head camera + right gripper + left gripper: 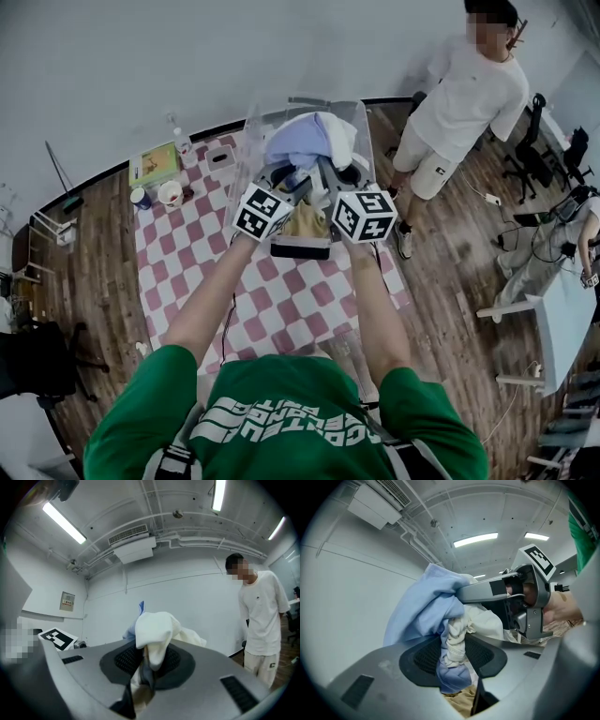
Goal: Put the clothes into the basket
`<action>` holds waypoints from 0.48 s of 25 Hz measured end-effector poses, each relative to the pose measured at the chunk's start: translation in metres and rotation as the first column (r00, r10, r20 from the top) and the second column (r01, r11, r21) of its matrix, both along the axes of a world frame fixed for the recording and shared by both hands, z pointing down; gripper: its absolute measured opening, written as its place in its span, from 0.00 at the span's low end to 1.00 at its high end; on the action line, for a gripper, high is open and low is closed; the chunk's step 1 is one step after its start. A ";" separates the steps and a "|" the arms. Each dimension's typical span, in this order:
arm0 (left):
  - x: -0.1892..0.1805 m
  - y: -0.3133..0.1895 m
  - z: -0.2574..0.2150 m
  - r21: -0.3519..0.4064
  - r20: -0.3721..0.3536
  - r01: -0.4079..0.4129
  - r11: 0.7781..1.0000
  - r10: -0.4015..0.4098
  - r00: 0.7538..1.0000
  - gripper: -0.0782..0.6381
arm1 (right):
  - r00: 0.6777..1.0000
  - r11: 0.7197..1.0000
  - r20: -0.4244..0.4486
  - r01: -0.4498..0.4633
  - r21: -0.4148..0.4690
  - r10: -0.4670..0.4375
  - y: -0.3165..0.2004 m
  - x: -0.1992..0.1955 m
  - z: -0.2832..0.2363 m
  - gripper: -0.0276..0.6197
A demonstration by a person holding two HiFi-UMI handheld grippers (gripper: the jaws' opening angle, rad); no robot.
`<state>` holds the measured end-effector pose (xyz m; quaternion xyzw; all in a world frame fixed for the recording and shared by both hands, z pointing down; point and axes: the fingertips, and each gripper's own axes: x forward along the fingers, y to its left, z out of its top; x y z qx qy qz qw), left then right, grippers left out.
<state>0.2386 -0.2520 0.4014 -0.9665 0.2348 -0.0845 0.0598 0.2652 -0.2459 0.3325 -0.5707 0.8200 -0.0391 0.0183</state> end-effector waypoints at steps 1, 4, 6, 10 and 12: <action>0.000 -0.002 0.004 -0.007 0.008 0.004 1.000 -0.004 1.000 0.33 | 1.000 1.000 0.003 0.004 -0.008 -0.004 -0.003 0.001 0.004 0.15; -0.002 -0.005 0.016 -0.026 0.032 0.017 1.000 -0.016 0.999 0.33 | 1.000 0.999 0.011 0.018 -0.031 -0.017 -0.012 0.004 0.016 0.15; -0.004 -0.008 0.025 -0.039 0.049 0.027 0.999 -0.025 0.998 0.33 | 1.000 0.999 0.017 0.027 -0.046 -0.027 -0.018 0.005 0.024 0.15; -0.011 -0.016 0.043 -0.069 0.080 0.055 0.996 -0.050 0.996 0.33 | 0.999 0.996 0.022 0.049 -0.074 -0.047 -0.033 0.005 0.039 0.15; -0.015 -0.019 0.050 -0.081 0.092 0.071 0.994 -0.063 0.994 0.33 | 0.998 0.994 0.026 0.060 -0.090 -0.058 -0.041 0.005 0.048 0.15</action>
